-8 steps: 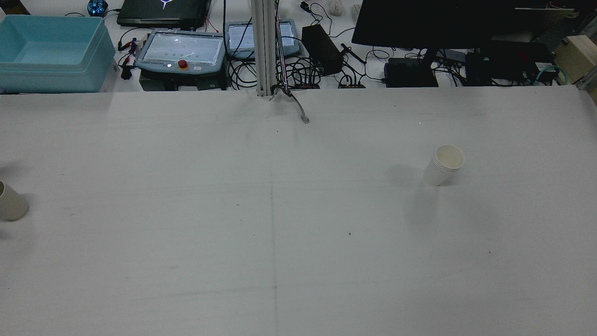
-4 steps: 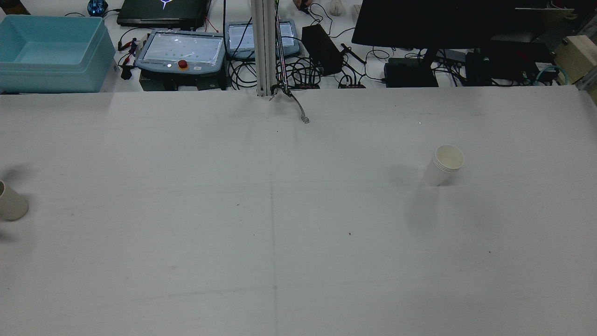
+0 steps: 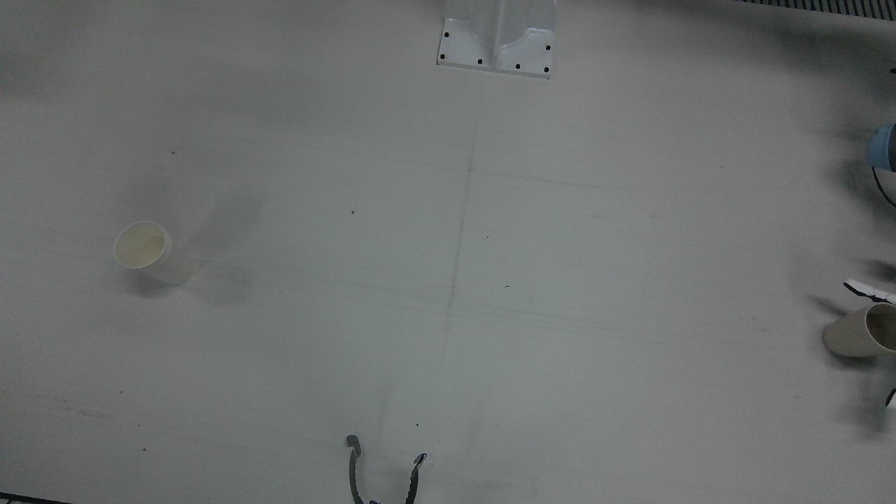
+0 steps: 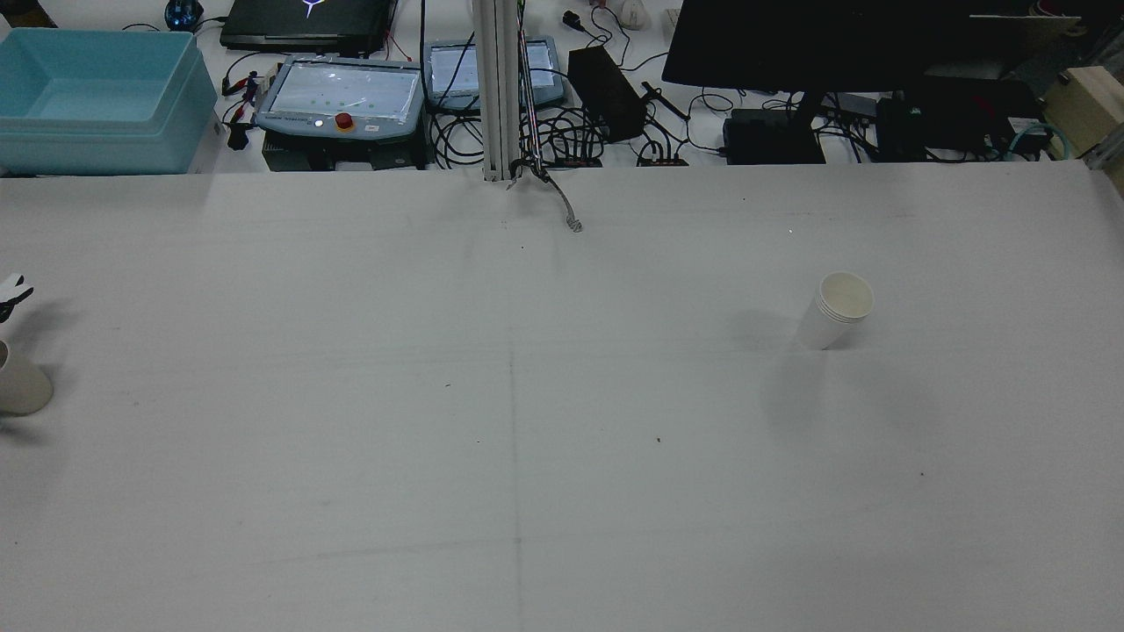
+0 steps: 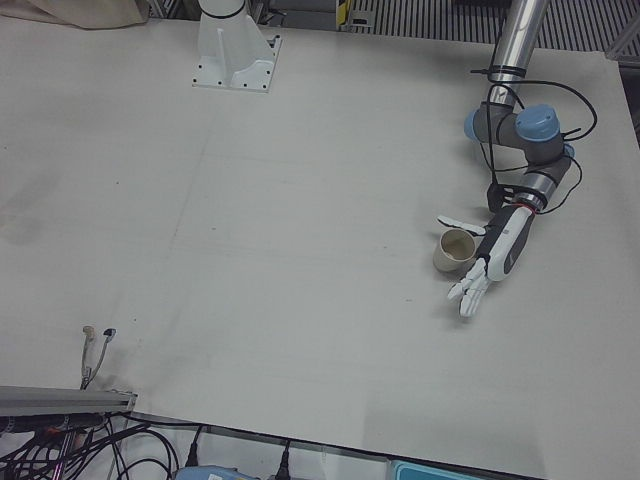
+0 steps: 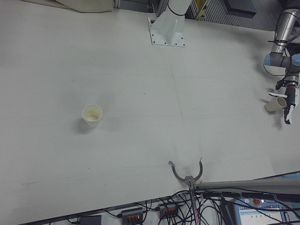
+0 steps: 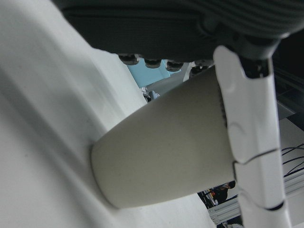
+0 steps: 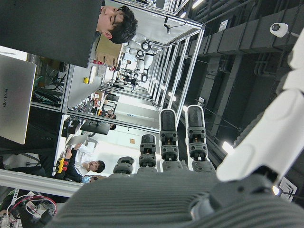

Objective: Pour water
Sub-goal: 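Move the left hand to the white paper cup and close around it, then lift the white paper cup with the left hand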

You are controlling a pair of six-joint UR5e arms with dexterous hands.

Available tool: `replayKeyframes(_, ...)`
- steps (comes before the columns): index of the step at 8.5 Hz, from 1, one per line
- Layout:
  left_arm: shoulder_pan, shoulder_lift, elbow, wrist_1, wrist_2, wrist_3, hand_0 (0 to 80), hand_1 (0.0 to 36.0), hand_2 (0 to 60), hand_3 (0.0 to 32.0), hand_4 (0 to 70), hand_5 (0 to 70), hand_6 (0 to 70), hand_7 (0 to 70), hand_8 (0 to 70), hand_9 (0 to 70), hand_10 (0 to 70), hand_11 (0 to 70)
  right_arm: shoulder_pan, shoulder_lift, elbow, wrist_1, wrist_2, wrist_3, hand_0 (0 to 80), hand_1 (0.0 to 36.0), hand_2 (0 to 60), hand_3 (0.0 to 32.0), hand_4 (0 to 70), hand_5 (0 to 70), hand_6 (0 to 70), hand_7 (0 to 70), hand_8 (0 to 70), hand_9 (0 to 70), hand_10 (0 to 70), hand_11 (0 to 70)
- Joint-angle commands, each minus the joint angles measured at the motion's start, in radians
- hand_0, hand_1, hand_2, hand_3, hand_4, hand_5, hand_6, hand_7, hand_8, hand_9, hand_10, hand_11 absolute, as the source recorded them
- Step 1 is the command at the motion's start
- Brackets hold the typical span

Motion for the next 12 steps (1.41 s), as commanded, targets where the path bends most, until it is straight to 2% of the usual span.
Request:
replayKeyframes(1,0.002,-0.002,0.011,0.005,0.012,-0.023,55.3,16.3,0.0,0.0,14.3,4.7,1.2,0.0,0.2,0.0,0.0,0.6,-0.024,0.002,-0.002,-0.001,0.002,-0.003,37.9,7.0,16.3,0.0,5.5,32.9,18.3,36.4,9.7,17.8,4.0,6.5)
replayKeyframes(3,0.002,-0.002,0.011,0.005,0.013,-0.024,53.7,15.2,0.0,0.0,16.0,5.8,1.3,0.0,0.6,0.0,0.0,0.3,-0.027,0.000,-0.002,0.001,0.000,-0.003,37.9,7.0,16.8,0.0,5.3,32.7,18.3,36.6,9.8,18.0,4.2,6.8)
replayKeyframes(4,0.002,-0.002,0.011,0.005,0.012,-0.026,53.7,15.9,0.0,0.0,18.6,10.9,0.4,0.0,0.6,0.0,0.0,0.5,-0.027,0.000,-0.002,0.001,0.002,-0.005,37.9,7.1,16.8,0.0,5.2,32.5,18.3,36.6,9.9,18.2,4.2,6.9)
replayKeyframes(5,0.002,-0.002,0.011,0.008,0.012,-0.026,53.7,16.9,1.6,0.0,21.1,13.1,0.5,0.0,0.3,0.0,0.0,1.2,-0.028,0.000,-0.003,0.001,0.000,-0.005,38.2,7.3,17.0,0.0,5.3,32.5,18.3,36.5,9.8,18.1,4.3,6.9)
replayKeyframes(7,0.002,-0.002,0.010,0.011,0.012,-0.027,54.3,20.9,18.5,0.0,29.2,20.6,0.4,0.0,0.5,0.0,0.4,2.4,-0.027,-0.002,-0.005,0.001,0.000,-0.012,38.1,7.3,17.2,0.0,5.1,32.5,18.3,36.6,9.9,18.2,4.4,7.1)
replayKeyframes(8,0.002,-0.002,0.008,0.014,0.012,-0.027,54.3,22.1,23.8,0.0,30.3,22.9,0.3,0.0,0.0,0.0,0.5,2.6,-0.027,-0.002,-0.005,0.001,0.000,-0.015,38.1,7.3,17.3,0.0,5.1,32.3,18.2,36.3,9.8,18.1,4.3,7.0)
replayKeyframes(9,0.002,-0.002,0.007,0.017,0.010,-0.031,53.7,23.0,32.4,0.0,37.9,31.0,0.7,0.0,0.5,0.0,1.0,3.1,-0.027,0.006,-0.027,0.001,0.000,-0.017,38.1,7.4,17.4,0.0,4.9,32.0,18.1,36.4,9.7,18.1,4.4,7.2)
replayKeyframes(11,0.000,-0.002,-0.003,0.045,0.012,-0.064,52.0,23.8,54.8,0.0,65.6,48.6,6.9,1.1,2.2,0.0,3.1,5.5,-0.030,0.008,-0.031,0.001,-0.002,-0.017,38.3,7.6,17.3,0.0,4.7,31.7,17.6,35.5,9.4,17.6,4.2,6.9)
replayKeyframes(12,0.002,-0.002,-0.019,0.074,0.013,-0.104,52.4,24.7,59.4,0.0,68.2,51.0,9.0,3.6,3.3,0.2,3.8,6.6,-0.030,0.011,-0.031,0.002,-0.002,-0.021,38.3,7.6,17.2,0.0,4.5,31.7,17.5,35.2,9.3,17.4,4.2,6.8)
